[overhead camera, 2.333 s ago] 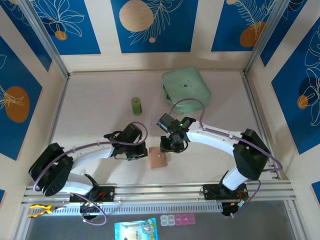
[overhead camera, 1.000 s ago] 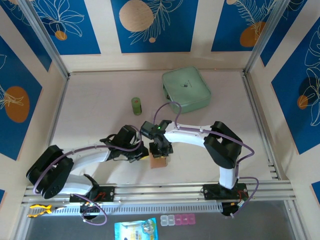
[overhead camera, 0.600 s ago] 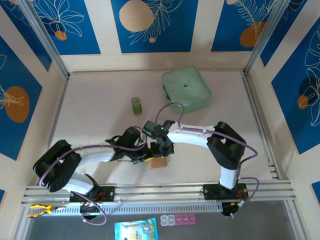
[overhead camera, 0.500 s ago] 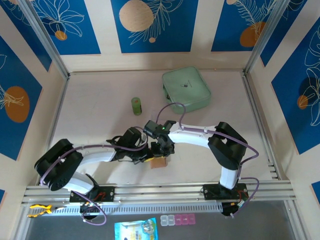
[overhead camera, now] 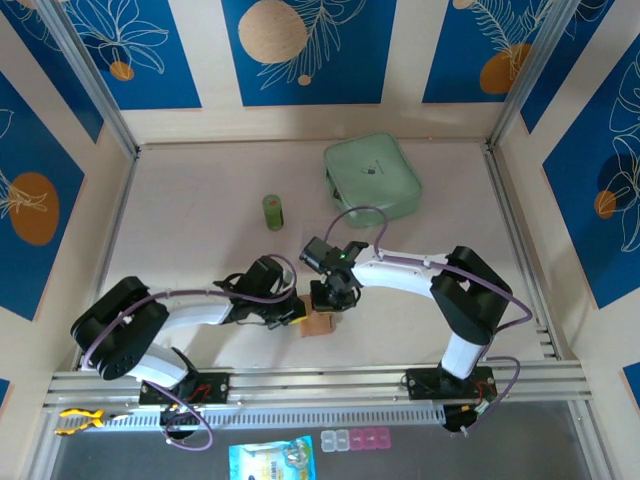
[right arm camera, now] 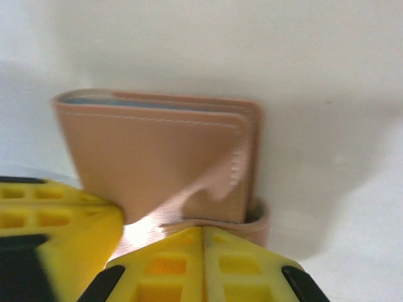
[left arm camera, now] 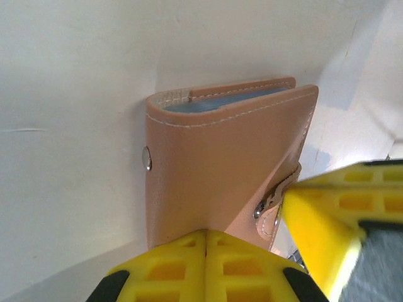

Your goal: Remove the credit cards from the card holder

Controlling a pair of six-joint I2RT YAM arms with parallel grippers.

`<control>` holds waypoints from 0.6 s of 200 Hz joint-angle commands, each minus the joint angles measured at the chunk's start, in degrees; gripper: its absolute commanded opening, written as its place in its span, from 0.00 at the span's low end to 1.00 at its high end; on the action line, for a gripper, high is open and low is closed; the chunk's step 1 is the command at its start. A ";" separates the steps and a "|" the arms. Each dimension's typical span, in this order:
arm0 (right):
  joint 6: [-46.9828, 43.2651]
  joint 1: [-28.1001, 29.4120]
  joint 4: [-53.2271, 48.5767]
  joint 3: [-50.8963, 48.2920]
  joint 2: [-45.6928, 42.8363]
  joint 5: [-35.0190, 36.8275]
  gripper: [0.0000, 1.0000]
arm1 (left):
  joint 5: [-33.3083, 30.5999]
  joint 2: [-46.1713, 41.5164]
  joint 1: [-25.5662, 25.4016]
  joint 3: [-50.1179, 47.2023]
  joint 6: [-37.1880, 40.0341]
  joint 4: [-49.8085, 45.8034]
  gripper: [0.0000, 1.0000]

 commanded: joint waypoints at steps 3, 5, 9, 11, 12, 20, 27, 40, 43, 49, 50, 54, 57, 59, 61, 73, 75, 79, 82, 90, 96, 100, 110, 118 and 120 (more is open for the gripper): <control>-0.60 -1.27 -1.32 -1.81 -2.21 -0.12 0.09 | -3.28 3.08 -0.27 -3.19 -0.54 -4.31 0.00; -0.64 -1.40 -1.40 -1.83 -2.35 -0.12 0.09 | -3.27 2.98 -0.27 -3.17 -0.57 -4.22 0.00; -0.67 -1.55 -1.63 -1.92 -2.49 0.05 0.09 | -3.17 2.98 -0.27 -3.09 -0.61 -4.17 0.00; -0.72 -1.56 -1.75 -1.93 -2.64 0.12 0.09 | -3.16 2.87 -0.27 -3.06 -0.61 -4.14 0.00; -0.76 -1.60 -1.82 -1.93 -2.63 0.17 0.09 | -3.15 2.84 -0.27 -3.05 -0.61 -4.13 0.00; -0.92 -1.65 -2.45 -1.72 -2.95 0.74 0.09 | -2.94 2.73 -0.25 -2.73 -0.62 -4.21 0.00; -1.14 -1.66 -3.16 -1.35 -3.22 1.12 0.10 | -2.65 2.55 -0.27 -2.37 -0.53 -4.34 0.00; -1.56 -1.27 -3.89 -0.51 -3.75 1.55 0.14 | -2.53 2.22 -0.28 -1.60 -0.37 -4.79 0.00; -1.66 -1.15 -4.00 -0.33 -3.85 1.55 0.15 | -2.55 2.15 -0.29 -1.56 -0.28 -4.95 0.00; -1.80 -0.89 -4.05 0.06 -4.05 1.68 0.17 | -2.66 2.00 -0.34 -1.26 -0.26 -5.20 0.00; -1.82 -0.87 -4.08 0.16 -4.04 1.70 0.18 | -2.69 1.96 -0.35 -1.23 -0.26 -5.28 0.00; -1.82 -0.73 -4.21 0.46 -4.07 1.72 0.19 | -2.79 1.81 -0.27 -1.04 -0.20 -5.47 0.00; -1.84 -0.61 -4.27 0.71 -4.04 1.72 0.21 | -2.80 1.84 -0.34 -1.03 -0.22 -5.58 0.00; -1.81 -0.48 -4.34 0.89 -4.06 1.72 0.21 | -2.86 1.82 -0.31 -0.94 -0.25 -5.68 0.00; -1.84 -0.45 -4.36 0.97 -4.00 1.72 0.23 | -2.88 1.77 -0.28 -0.92 -0.19 -5.70 0.00; -1.90 0.14 -4.49 1.94 -3.58 1.72 0.31 | -2.88 1.84 -0.27 -0.84 -0.22 -5.71 0.00; -1.89 0.23 -4.53 2.12 -3.42 1.68 0.32 | -2.82 1.84 -0.27 -0.85 -0.23 -5.66 0.00; -1.89 0.45 -4.54 2.36 -3.21 1.64 0.34 | -2.80 1.84 -0.29 -0.85 -0.26 -5.63 0.00; -1.90 0.65 -4.54 2.62 -2.98 1.64 0.35 | -2.80 1.84 -0.33 -0.92 -0.26 -5.64 0.00; -1.88 0.96 -4.54 3.16 -2.36 1.60 0.39 | -2.80 1.92 -0.29 -0.93 -0.33 -5.62 0.00; -1.89 1.19 -4.60 3.55 -1.82 1.55 0.42 | -2.82 1.91 -0.26 -1.00 -0.25 -5.62 0.00; -1.79 1.31 -4.62 3.83 -1.48 1.47 0.44 | -2.76 1.92 -0.25 -1.02 -0.26 -5.62 0.00; -1.71 1.59 -4.70 4.35 -0.61 1.50 0.50 | -2.71 1.86 -0.25 -1.11 -0.32 -5.53 0.00; -1.63 1.71 -4.66 4.62 -0.08 1.46 0.53 | -2.71 1.84 -0.27 -1.05 -0.26 -5.53 0.00; -1.60 1.74 -4.66 4.65 0.03 1.42 0.54 | -2.75 1.82 -0.27 -1.07 -0.26 -5.53 0.00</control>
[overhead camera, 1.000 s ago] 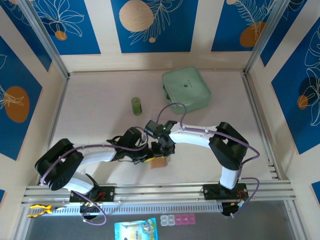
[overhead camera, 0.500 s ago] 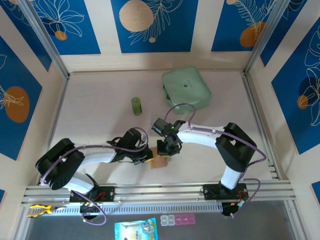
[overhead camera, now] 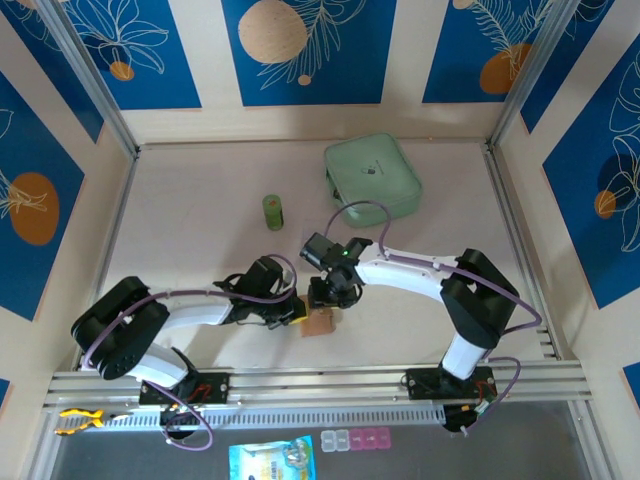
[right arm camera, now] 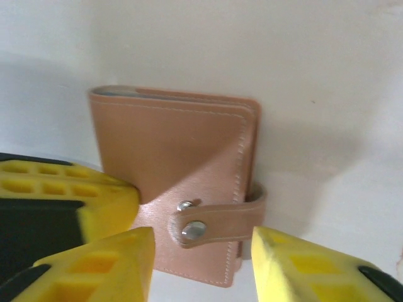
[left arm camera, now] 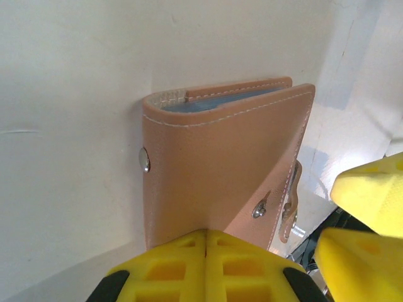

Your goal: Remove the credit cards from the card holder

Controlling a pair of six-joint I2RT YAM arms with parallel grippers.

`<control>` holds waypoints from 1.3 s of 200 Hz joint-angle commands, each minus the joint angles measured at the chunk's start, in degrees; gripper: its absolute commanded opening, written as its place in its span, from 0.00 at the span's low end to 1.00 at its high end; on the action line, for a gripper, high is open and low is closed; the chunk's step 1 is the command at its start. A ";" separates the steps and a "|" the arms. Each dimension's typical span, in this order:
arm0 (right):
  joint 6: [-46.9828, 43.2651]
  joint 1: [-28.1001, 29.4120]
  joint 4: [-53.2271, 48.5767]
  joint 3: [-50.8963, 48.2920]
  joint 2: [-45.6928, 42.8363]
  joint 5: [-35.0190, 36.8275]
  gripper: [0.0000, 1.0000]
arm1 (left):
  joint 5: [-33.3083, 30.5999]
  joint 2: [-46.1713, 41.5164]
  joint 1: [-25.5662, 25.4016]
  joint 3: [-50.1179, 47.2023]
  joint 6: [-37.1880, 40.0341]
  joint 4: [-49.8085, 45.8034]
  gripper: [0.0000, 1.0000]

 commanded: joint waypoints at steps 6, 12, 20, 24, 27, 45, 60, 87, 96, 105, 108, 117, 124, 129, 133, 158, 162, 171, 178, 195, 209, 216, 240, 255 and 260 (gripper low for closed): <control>0.30 0.77 -1.67 1.84 2.38 -0.21 0.56 | -2.97 1.84 -0.31 -1.05 -0.05 -5.91 0.00; 0.44 0.82 -1.75 1.84 2.78 -0.03 0.57 | -2.94 1.83 -0.25 -1.04 -0.06 -5.90 0.00; 0.58 0.75 -1.79 1.77 3.10 0.19 0.57 | -2.94 1.84 -0.28 -1.02 -0.05 -5.89 0.00; 0.64 0.79 -1.92 1.68 3.27 0.37 0.57 | -2.89 1.92 -0.27 -0.95 -0.04 -5.82 0.00; 0.66 0.70 -1.89 1.55 3.41 0.47 0.57 | -2.89 1.97 -0.27 -0.92 -0.06 -5.82 0.00; 0.62 0.36 -1.45 0.52 3.70 0.48 0.57 | -2.85 2.19 -0.27 -0.69 -0.07 -5.72 0.00; 0.62 -0.07 -1.30 -0.39 3.62 0.39 0.56 | -2.71 2.43 -0.27 -0.59 0.01 -5.73 0.00; 0.56 -0.82 -1.93 -1.61 1.89 1.22 0.53 | -2.65 2.37 -0.32 -0.50 -0.04 -5.73 0.00; 0.55 -1.16 -2.03 -2.04 1.01 1.44 0.52 | -2.71 2.20 -0.27 -0.44 -0.04 -5.77 0.00; 0.41 -1.59 -2.11 -2.52 0.10 1.54 0.51 | -2.79 2.17 -0.25 -0.32 -0.04 -5.89 0.00; 0.34 -1.71 -2.11 -2.69 -0.14 1.54 0.50 | -2.80 2.17 -0.28 -0.32 -0.04 -5.90 0.00; 0.24 -2.18 -2.41 -3.02 -0.80 1.71 0.48 | -2.80 2.19 -0.26 -0.32 -0.04 -5.99 0.00; 0.05 -2.38 -2.67 -3.16 -1.34 1.93 0.46 | -2.71 2.19 -0.26 -0.25 -0.04 -5.99 0.00; -0.04 -2.64 -2.73 -3.44 -1.64 2.09 0.45 | -2.65 2.18 -0.27 -0.15 -0.09 -5.99 0.00; -0.06 -2.77 -2.74 -3.63 -1.86 2.06 0.44 | -2.68 2.16 -0.27 -0.11 -0.05 -6.05 0.00; -0.60 -3.95 -1.98 -5.12 -2.48 1.29 0.35 | -2.71 2.19 -0.26 0.27 0.23 -6.68 0.00; -0.68 -4.13 -1.85 -5.33 -2.35 1.16 0.34 | -2.71 2.19 -0.27 0.25 0.30 -6.77 0.00; -0.81 -4.40 -1.43 -5.74 -2.17 0.76 0.31 | -2.80 2.19 -0.22 0.36 0.31 -6.78 0.00; -0.90 -4.53 -0.97 -6.09 -2.12 0.37 0.30 | -2.91 2.12 -0.32 0.37 0.28 -6.78 0.00; -1.02 -4.88 0.76 -7.02 -1.99 -1.35 0.28 | -2.95 2.37 -0.29 0.65 0.17 -6.85 0.00; -0.90 -5.23 2.42 -7.79 -1.74 -2.77 0.27 | -2.84 2.54 -0.26 0.83 0.12 -6.90 0.00; -0.85 -5.41 3.11 -8.07 -1.51 -3.50 0.26 | -2.90 2.54 -0.27 0.99 0.10 -6.96 0.00; -0.72 -5.64 4.93 -8.91 -0.85 -5.14 0.23 | -2.80 2.60 -0.27 1.35 0.22 -7.19 0.00; -0.66 -5.77 6.23 -9.65 -0.92 -6.21 0.21 | -2.84 2.63 -0.31 1.49 0.17 -7.29 0.00; -0.52 -5.85 6.69 -9.96 -0.93 -6.64 0.21 | -2.84 2.56 -0.27 1.45 0.21 -7.39 0.00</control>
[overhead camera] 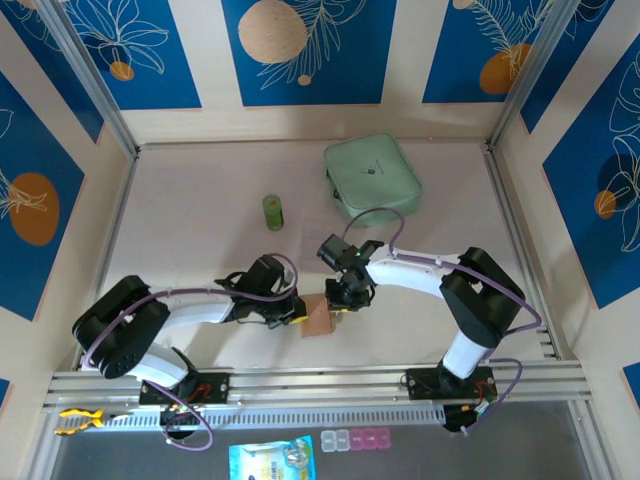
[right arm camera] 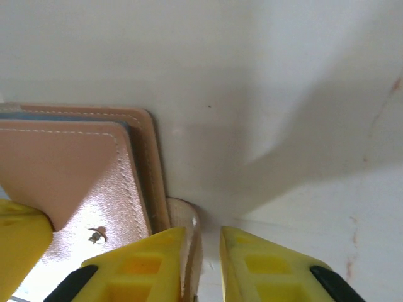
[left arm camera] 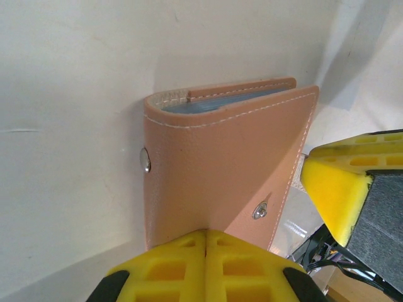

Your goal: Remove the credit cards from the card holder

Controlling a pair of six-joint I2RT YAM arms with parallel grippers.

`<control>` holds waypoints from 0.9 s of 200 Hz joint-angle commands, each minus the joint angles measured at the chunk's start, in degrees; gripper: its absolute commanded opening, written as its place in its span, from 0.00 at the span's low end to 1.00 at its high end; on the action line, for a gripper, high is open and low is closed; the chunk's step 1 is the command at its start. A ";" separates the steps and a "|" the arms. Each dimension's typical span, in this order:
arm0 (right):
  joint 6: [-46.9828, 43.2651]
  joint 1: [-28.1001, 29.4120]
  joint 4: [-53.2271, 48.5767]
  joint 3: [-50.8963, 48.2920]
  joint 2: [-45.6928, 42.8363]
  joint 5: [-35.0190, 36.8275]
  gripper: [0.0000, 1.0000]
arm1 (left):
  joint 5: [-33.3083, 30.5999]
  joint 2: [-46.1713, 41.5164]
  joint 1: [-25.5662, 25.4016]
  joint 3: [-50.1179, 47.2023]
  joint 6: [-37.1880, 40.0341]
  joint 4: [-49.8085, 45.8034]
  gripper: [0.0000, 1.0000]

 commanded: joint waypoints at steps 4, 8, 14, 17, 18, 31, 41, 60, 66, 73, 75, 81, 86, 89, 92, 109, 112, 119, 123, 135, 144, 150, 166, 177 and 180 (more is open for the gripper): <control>0.08 -0.48 2.80 -1.88 0.37 -4.06 0.21 | -2.88 2.08 -0.25 -0.07 0.20 -4.97 0.00; 0.10 -0.57 3.11 -2.07 0.38 -4.27 0.21 | -2.88 2.08 -0.25 -0.07 0.09 -4.93 0.00; 0.20 -0.67 3.56 -2.34 0.46 -4.72 0.21 | -2.98 2.08 -0.27 -0.06 0.12 -4.86 0.00; 0.19 -0.76 3.67 -2.45 0.50 -4.84 0.21 | -2.97 2.15 -0.26 -0.08 -0.02 -4.83 0.00; 0.15 -0.77 3.72 -2.51 0.51 -4.91 0.21 | -2.97 2.16 -0.25 -0.08 -0.03 -4.78 0.00; 0.12 -0.85 3.98 -2.83 0.78 -5.13 0.20 | -2.90 2.30 -0.30 0.00 -0.05 -4.66 0.00; 0.20 -0.90 4.28 -3.14 1.00 -5.12 0.20 | -2.88 2.21 -0.28 -0.07 -0.04 -4.64 0.00; 0.27 -0.94 5.33 -3.66 1.33 -5.98 0.18 | -2.89 2.17 -0.26 -0.05 -0.05 -4.64 0.00; 0.29 -0.95 5.59 -3.78 1.46 -6.29 0.18 | -2.88 2.24 -0.23 0.05 -0.13 -4.60 0.00; 0.23 -0.94 5.80 -3.88 1.48 -6.64 0.18 | -2.88 2.24 -0.25 0.13 -0.23 -4.47 0.00; 0.27 -0.99 5.86 -3.93 1.44 -6.72 0.17 | -2.84 2.25 -0.25 0.11 -0.22 -4.42 0.00; 0.23 -0.94 6.03 -3.98 1.30 -6.90 0.17 | -2.84 2.17 -0.31 0.26 -0.35 -4.30 0.00; 0.37 -0.94 6.05 -4.11 1.23 -6.76 0.16 | -2.80 2.11 -0.27 0.33 -0.39 -4.20 0.00; 0.36 -0.99 6.12 -4.14 1.14 -6.68 0.15 | -2.83 2.02 -0.29 0.30 -0.40 -4.20 0.00; 0.42 -1.02 6.12 -4.23 1.07 -6.54 0.15 | -2.84 1.95 -0.24 0.37 -0.40 -4.20 0.00; 0.54 -1.20 5.76 -4.41 0.03 -5.65 0.11 | -3.84 0.85 -0.21 0.79 0.05 -5.04 0.00; 0.56 -1.27 5.71 -4.49 -0.19 -5.42 0.10 | -4.11 0.61 -0.20 0.96 0.19 -5.41 0.00; 0.70 -1.46 5.61 -4.72 -0.98 -4.91 0.09 | -4.65 -0.11 -0.16 1.56 0.61 -6.41 0.00; 0.84 -1.66 5.62 -4.90 -1.45 -4.69 0.08 | -4.93 -0.53 -0.24 1.95 0.91 -7.14 0.00; 1.05 -2.49 5.32 -5.50 -3.00 -4.13 0.03 | -6.04 -1.85 -0.07 3.63 2.26 -10.21 0.04; 1.24 -3.12 5.03 -5.88 -4.19 -3.75 0.02 | -7.13 -2.99 0.02 5.11 3.43 -12.94 0.06; 1.17 -3.60 4.69 -6.04 -4.92 -3.47 0.02 | -7.85 -3.74 0.13 6.00 4.35 -14.74 0.06; 0.64 -4.79 3.25 -5.87 -6.75 -2.87 0.01 | -9.47 -5.68 0.58 7.83 6.22 -18.39 0.10; 0.19 -5.34 2.27 -5.59 -7.94 -2.69 0.01 | -10.07 -7.10 1.14 8.48 7.16 -20.13 0.14; 0.06 -5.49 2.09 -5.50 -8.19 -2.70 0.01 | -10.17 -7.46 1.34 8.60 7.38 -20.44 0.16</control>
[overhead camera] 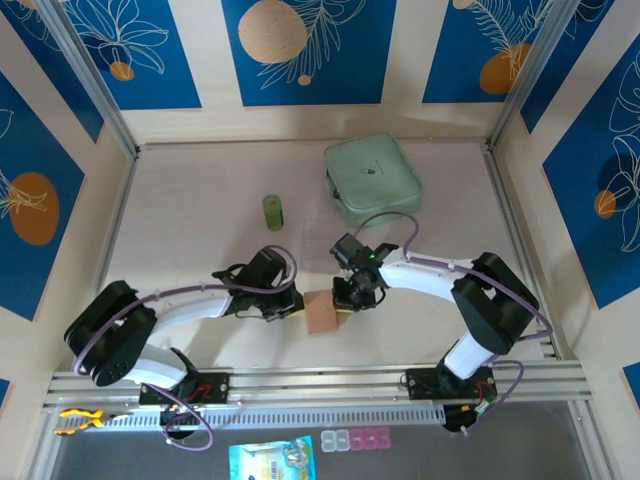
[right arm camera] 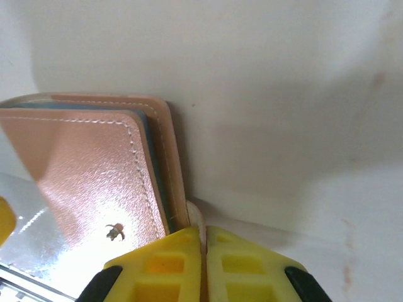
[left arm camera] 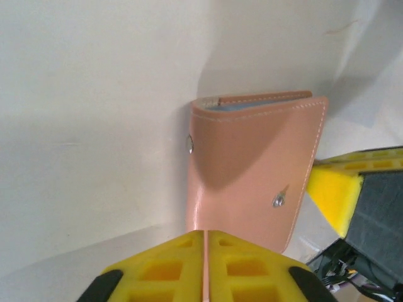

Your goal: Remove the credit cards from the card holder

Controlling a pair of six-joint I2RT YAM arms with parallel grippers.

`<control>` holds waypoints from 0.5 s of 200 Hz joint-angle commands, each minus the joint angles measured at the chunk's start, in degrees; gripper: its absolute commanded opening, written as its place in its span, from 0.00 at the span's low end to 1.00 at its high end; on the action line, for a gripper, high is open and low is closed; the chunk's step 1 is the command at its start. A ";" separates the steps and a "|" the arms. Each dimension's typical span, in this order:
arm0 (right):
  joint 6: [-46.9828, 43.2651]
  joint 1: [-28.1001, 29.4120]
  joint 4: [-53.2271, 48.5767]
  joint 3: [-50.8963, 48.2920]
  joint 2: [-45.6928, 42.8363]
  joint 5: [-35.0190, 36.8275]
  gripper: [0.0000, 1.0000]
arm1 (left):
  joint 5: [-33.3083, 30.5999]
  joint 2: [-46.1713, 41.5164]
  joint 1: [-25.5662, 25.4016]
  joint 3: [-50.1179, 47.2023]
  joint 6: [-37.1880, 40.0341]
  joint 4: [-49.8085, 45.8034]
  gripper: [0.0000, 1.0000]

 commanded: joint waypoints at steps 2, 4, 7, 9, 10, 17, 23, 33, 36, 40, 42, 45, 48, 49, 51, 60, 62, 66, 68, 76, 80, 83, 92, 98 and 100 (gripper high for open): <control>-0.52 -1.38 -2.88 0.21 -3.42 1.13 0.01 | -3.84 -3.68 1.21 2.79 3.77 -8.07 0.17; -0.61 -1.48 -3.02 0.29 -3.55 1.09 0.01 | -3.91 -3.96 1.33 2.82 3.98 -8.25 0.18; -0.66 -1.57 -3.21 0.39 -3.72 1.15 0.01 | -3.97 -4.30 1.53 2.90 4.21 -8.49 0.19; -0.74 -1.64 -3.37 0.52 -3.85 1.08 0.01 | -4.01 -4.53 1.67 2.96 4.31 -8.57 0.20; -0.80 -1.66 -3.45 0.55 -3.90 1.04 0.01 | -4.01 -4.67 1.72 2.99 4.43 -8.63 0.21; -1.01 -1.75 -3.97 1.03 -4.19 0.92 0.01 | -4.17 -5.46 2.23 3.07 4.79 -9.40 0.23; -1.11 -1.76 -4.44 1.56 -4.30 0.91 0.01 | -4.28 -6.13 2.74 3.10 5.07 -10.00 0.24; -1.31 -1.60 -5.21 2.35 -4.39 0.87 0.01 | -4.21 -7.03 3.61 3.01 5.50 -10.66 0.25; -1.34 -1.53 -5.44 2.62 -4.46 0.90 0.01 | -4.13 -7.28 3.86 3.01 5.63 -10.93 0.25; -1.34 -1.40 -5.66 2.97 -4.46 0.91 0.01 | -4.06 -7.68 4.09 2.94 5.82 -11.20 0.26; -1.30 -1.34 -5.78 3.18 -4.52 0.91 0.01 | -4.03 -7.77 4.26 2.93 5.98 -11.38 0.26; -1.32 -1.18 -5.95 3.44 -4.55 0.91 0.01 | -4.02 -7.95 4.49 2.88 6.10 -11.65 0.26; -1.42 -1.07 -6.13 3.77 -4.56 0.95 0.01 | -4.02 -8.17 4.72 2.84 6.24 -11.78 0.27; -1.40 -1.02 -6.15 3.85 -4.56 0.97 0.01 | -4.02 -8.25 4.83 2.84 6.32 -11.90 0.27; -1.43 -0.93 -6.24 4.08 -4.56 0.99 0.01 | -3.97 -8.44 4.91 2.77 6.42 -12.04 0.27; -1.57 -0.48 -6.80 5.12 -4.46 1.02 0.01 | -3.85 -9.13 5.50 2.50 6.98 -12.42 0.28; -1.63 -0.38 -6.93 5.32 -4.40 1.02 0.01 | -3.78 -9.30 5.69 2.42 7.07 -12.50 0.28; -1.70 -0.20 -7.23 5.87 -4.27 1.04 0.01 | -3.68 -9.61 5.85 2.25 7.17 -12.56 0.28; -1.75 -0.05 -7.38 6.15 -4.14 1.01 0.01 | -3.60 -9.77 5.94 2.19 7.29 -12.64 0.29; -2.00 0.37 -8.02 7.24 -3.76 1.10 0.01 | -3.37 -10.36 6.38 1.89 7.56 -12.87 0.29; -2.12 0.63 -8.35 7.81 -3.57 1.15 0.01 | -3.32 -10.66 6.62 1.81 7.74 -13.05 0.30; -2.17 0.81 -8.57 8.27 -3.37 1.24 0.01 | -3.24 -10.84 6.72 1.71 7.83 -13.20 0.30; -2.41 1.41 -9.00 9.35 -2.80 1.21 0.01 | -3.07 -11.51 7.09 1.54 8.21 -13.60 0.30; -2.56 1.80 -9.34 10.11 -2.44 1.11 0.01 | -3.12 -11.90 7.31 1.43 8.40 -13.97 0.30; -2.58 1.95 -9.45 10.35 -2.27 1.09 0.01 | -3.13 -12.06 7.33 1.39 8.48 -14.05 0.31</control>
